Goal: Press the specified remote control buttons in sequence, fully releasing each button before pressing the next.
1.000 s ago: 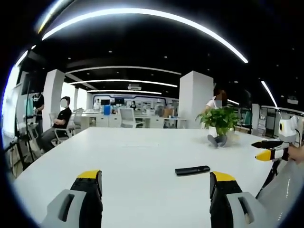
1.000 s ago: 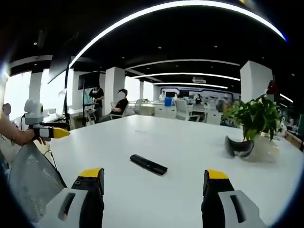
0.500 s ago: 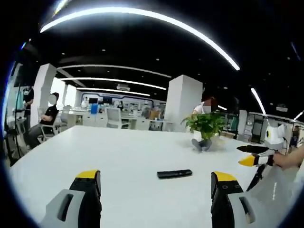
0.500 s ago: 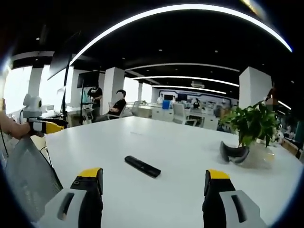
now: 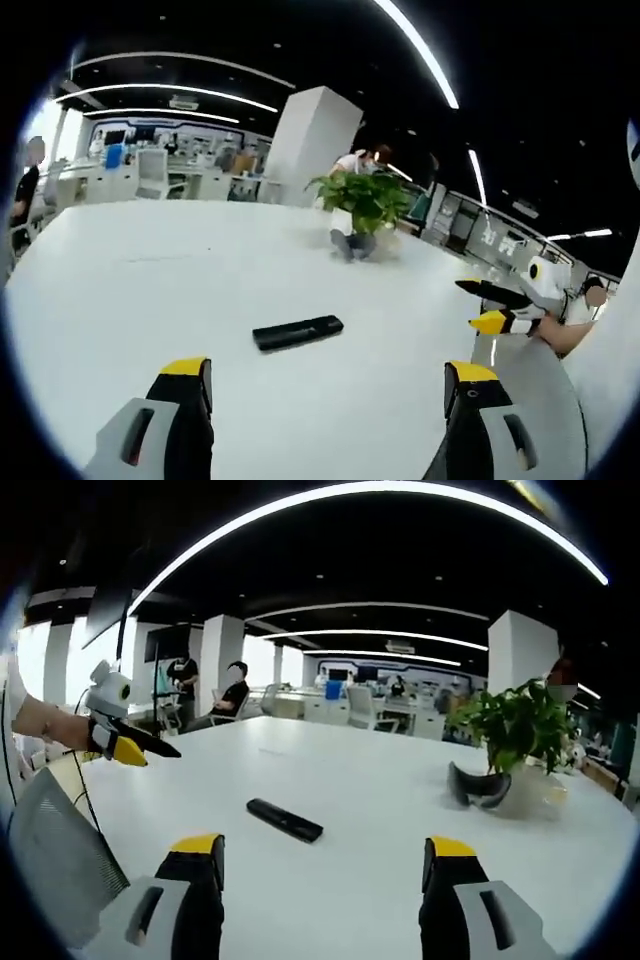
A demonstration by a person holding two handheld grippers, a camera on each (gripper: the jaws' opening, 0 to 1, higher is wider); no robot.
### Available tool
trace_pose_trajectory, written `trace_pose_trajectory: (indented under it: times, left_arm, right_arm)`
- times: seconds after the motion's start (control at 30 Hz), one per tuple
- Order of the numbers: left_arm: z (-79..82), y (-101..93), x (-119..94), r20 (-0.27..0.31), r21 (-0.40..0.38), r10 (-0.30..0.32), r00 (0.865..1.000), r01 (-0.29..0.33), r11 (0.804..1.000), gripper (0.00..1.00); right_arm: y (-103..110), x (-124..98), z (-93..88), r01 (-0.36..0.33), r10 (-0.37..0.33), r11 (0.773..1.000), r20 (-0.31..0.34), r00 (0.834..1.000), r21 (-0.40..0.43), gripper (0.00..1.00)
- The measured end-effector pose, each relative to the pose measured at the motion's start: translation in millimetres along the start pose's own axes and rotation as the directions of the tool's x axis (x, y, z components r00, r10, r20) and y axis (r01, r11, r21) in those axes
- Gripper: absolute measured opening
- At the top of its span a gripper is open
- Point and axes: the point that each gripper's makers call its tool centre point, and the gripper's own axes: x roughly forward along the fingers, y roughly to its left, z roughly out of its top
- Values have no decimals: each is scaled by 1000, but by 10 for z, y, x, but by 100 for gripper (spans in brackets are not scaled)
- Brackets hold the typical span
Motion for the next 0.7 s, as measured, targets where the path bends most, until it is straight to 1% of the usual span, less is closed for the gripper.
trace_pose_trajectory:
  times: [0.07,0.1,0.17,0.23,0.3,0.33,0.37,0.4,0.47,0.53,0.63,0.7]
  left_arm:
    - [-12,32,119,-44,27,-26,999,27,999,100]
    - [-41,57,188,-77,51,-38,996,42,998,100]
    - [-114,111,269,-133,68,-33,991,42,997,100]
    - [-152,147,357,-157,70,-32,987,43,997,100]
    - [-211,156,445,-194,75,-49,980,64,995,100]
    - [-248,157,485,-222,96,-52,974,75,993,100]
    - [-277,155,506,-243,119,-57,968,88,989,100]
    - [-321,152,530,-281,163,-62,958,111,980,100]
    - [-350,204,577,-310,227,-54,949,129,965,100]
    - [-377,217,617,-341,245,-58,938,148,958,100]
    - [-361,284,694,-361,264,-66,930,170,950,100]
    - [-363,320,753,-389,292,-69,919,193,937,100]
  right_arm:
    - [8,-1,-6,-2,2,1000,-5,1000,1,80]
    - [7,-3,-3,1,-1,1000,-5,1000,-2,80]
    - [1,-3,-8,6,-6,1000,-9,1000,-6,80]
    - [5,-2,-24,5,-5,1000,-18,1000,-7,79]
    - [-9,1,-51,12,-12,1000,-34,999,-17,77]
    - [-21,0,-74,16,-17,1000,-46,999,-19,76]
    - [-38,-2,-100,20,-21,1000,-59,998,-14,74]
    - [-56,-2,-111,24,-25,1000,-61,998,-9,72]
    - [-82,-7,-134,27,-27,1000,-67,997,12,71]
    - [-93,-9,-132,32,-30,999,-64,998,30,71]
    - [-121,-11,-180,44,-41,998,-86,995,34,70]
    - [-134,-13,-203,47,-43,998,-97,994,38,67]
